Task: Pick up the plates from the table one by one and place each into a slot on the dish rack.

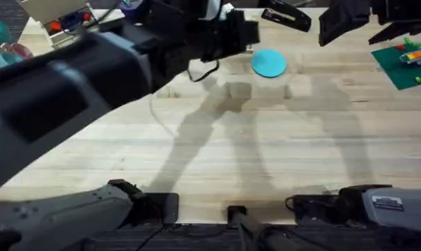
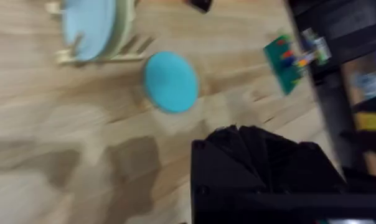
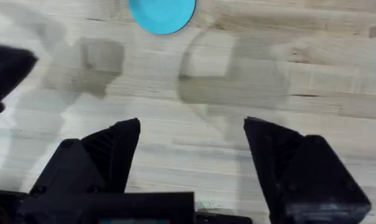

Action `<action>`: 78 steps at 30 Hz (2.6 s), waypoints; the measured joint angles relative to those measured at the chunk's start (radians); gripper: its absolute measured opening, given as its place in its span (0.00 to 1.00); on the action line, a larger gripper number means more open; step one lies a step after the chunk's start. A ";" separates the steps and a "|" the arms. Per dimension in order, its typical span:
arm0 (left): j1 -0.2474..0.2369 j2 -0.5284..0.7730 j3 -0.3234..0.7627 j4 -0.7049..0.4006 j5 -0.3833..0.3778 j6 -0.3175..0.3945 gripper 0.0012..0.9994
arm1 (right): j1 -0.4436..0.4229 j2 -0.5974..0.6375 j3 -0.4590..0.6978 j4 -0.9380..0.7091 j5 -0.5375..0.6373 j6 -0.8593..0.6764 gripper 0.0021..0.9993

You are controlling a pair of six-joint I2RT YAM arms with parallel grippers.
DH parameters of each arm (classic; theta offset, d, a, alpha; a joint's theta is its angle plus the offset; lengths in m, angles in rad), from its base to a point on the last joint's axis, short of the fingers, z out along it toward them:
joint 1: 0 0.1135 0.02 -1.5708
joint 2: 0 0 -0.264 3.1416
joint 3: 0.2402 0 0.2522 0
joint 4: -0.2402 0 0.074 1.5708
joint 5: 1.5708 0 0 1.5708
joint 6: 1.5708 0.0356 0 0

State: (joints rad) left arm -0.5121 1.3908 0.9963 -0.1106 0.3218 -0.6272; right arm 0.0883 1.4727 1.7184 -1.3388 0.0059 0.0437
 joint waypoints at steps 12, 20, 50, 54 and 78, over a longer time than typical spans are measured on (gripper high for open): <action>0.000 0.283 0.007 0.327 0.117 -0.246 0.04 | 0.000 0.000 0.000 0.000 0.000 0.000 1.00; 0.000 0.390 0.007 0.437 0.131 -0.295 0.04 | 0.000 0.000 0.000 0.000 0.000 0.000 1.00; -0.008 0.588 0.012 0.655 0.100 -0.379 0.04 | 0.000 0.000 0.000 0.001 0.000 -0.011 1.00; -0.007 0.619 0.013 0.671 0.099 -0.379 0.04 | 0.000 0.000 0.000 0.001 0.000 -0.011 1.00; -0.015 0.692 0.021 0.705 0.062 -0.406 0.04 | 0.000 0.000 0.000 0.003 0.000 -0.011 1.00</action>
State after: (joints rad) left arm -0.5270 2.0830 1.0168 0.5945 0.3843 -1.0332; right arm 0.0883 1.4727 1.7184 -1.3354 0.0059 0.0322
